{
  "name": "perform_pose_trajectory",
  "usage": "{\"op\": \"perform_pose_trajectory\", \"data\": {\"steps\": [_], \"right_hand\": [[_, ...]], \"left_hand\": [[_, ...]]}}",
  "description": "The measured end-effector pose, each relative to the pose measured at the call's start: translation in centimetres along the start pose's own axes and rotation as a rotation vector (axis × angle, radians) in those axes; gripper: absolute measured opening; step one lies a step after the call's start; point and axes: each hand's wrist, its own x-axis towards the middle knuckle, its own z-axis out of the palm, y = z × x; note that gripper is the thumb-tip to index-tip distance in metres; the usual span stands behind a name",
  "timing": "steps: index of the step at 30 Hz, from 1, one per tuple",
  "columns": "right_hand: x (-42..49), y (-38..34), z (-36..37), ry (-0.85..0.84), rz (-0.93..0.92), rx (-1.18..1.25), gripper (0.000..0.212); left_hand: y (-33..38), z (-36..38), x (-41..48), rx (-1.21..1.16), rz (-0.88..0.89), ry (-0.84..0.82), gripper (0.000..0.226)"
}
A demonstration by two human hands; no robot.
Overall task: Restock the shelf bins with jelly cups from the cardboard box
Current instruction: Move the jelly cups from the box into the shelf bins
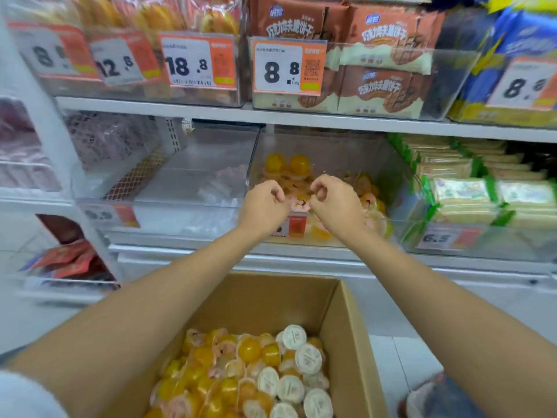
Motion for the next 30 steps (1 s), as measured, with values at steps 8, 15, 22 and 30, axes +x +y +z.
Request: {"op": "perform_pose_trajectory", "data": {"steps": [8, 15, 22, 30], "right_hand": [[-10.1, -0.8, 7.4, -0.521, 0.029, -0.055, 0.018], [-17.3, 3.4, 19.0, -1.169, 0.189, -0.196, 0.048], [-20.4, 6.1, 26.8, -1.347, 0.257, -0.223, 0.069], [-22.7, 7.8, 31.0, -1.2, 0.021, -0.432, 0.071]], "left_hand": [[-10.7, -2.6, -8.4, 0.148, -0.326, -0.388, 0.024], [-25.3, -2.5, -13.6, 0.259, -0.784, -0.572, 0.019], [-33.8, 1.2, -15.5, 0.283, -0.921, -0.633, 0.024], [-35.3, 3.7, -15.3, 0.606, -0.812, -0.736, 0.07]]}}
